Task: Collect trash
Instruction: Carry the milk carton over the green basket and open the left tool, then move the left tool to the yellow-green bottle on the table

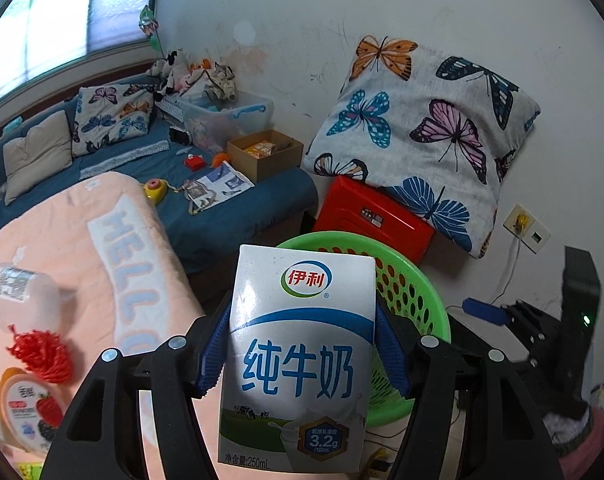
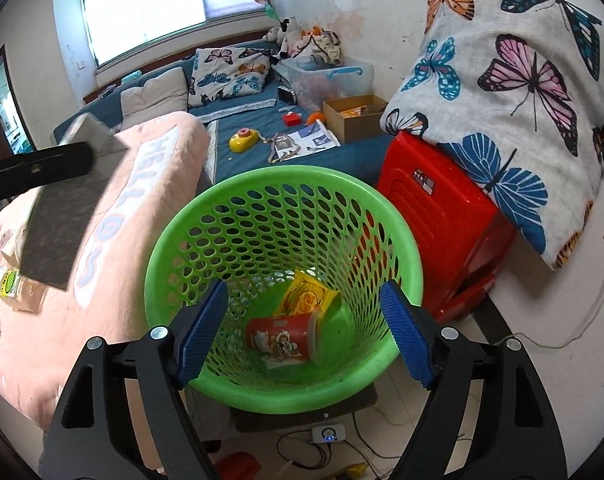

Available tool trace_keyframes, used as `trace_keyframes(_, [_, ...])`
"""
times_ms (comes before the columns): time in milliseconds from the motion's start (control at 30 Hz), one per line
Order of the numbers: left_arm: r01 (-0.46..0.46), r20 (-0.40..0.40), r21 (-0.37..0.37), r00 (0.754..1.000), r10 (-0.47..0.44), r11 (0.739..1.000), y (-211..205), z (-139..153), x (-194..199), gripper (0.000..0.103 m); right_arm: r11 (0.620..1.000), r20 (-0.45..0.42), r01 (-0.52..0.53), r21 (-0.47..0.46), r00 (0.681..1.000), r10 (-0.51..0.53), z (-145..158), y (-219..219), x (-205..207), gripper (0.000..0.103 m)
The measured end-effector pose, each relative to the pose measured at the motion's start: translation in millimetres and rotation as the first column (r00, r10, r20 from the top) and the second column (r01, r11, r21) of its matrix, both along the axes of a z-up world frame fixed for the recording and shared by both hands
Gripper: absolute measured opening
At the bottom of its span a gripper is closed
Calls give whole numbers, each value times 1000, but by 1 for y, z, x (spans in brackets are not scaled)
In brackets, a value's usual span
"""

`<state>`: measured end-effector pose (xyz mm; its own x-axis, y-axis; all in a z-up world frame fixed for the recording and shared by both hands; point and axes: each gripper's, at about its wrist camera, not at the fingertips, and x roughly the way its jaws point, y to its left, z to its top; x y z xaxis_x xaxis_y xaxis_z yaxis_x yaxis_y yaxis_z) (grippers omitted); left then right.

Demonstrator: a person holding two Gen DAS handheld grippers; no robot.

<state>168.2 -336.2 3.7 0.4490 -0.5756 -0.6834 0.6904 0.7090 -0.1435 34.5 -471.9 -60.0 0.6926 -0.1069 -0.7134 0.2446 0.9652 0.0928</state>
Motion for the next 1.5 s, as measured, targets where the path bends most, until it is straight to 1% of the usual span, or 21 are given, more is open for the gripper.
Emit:
trace_keyframes(233, [12,-37,20,999,-11,1000,-22,-16,7,63,1000,6,11,15,1000,-12,-2,-5,-8,78])
trace_keyframes(300, [14,-51,14,999,-13,1000,-25,-20,8,67,1000,5,15,18,1000,-15,-2,-7,-9,78])
trace_keyframes(367, [15,-54,6,998,-15,1000,-26,-21,7,75,1000,6,17,19,1000,-17,-3,-7,-11,78])
trace_keyframes(400, [21,-57,1,998,-21,1000,-26,-22,7,76,1000,6,18,19,1000,-18,-3,-7,-12,78])
trace_keyframes(600, [25,-50,2,998,-25,1000,-13,-24,-1,77,1000,10,4,18,1000,-4,-1,-1,-13,78])
trace_keyframes(800, [-12,-21,-5,1000,12,1000,24,-15,-11,77,999,24,-50,7,999,49,6,19,-10,78])
trace_keyframes(900, [-47,-10,-16,999,47,999,53,-10,-15,77,996,32,-90,-3,995,90,12,34,-7,78])
trace_keyframes(1067, [-116,-14,-32,993,116,993,100,-7,-18,77,986,36,-169,-16,985,169,18,66,4,79])
trace_keyframes(1167, [-166,1,-28,986,166,986,132,-5,-21,77,976,35,-219,-17,975,220,20,86,15,79])
trace_keyframes(1333, [-226,5,-34,974,226,974,183,-4,-24,77,955,30,-297,-25,954,297,22,122,29,79])
trace_keyframes(1500, [-239,42,2,970,239,971,231,-7,-31,77,930,25,-367,-39,930,368,25,156,43,79])
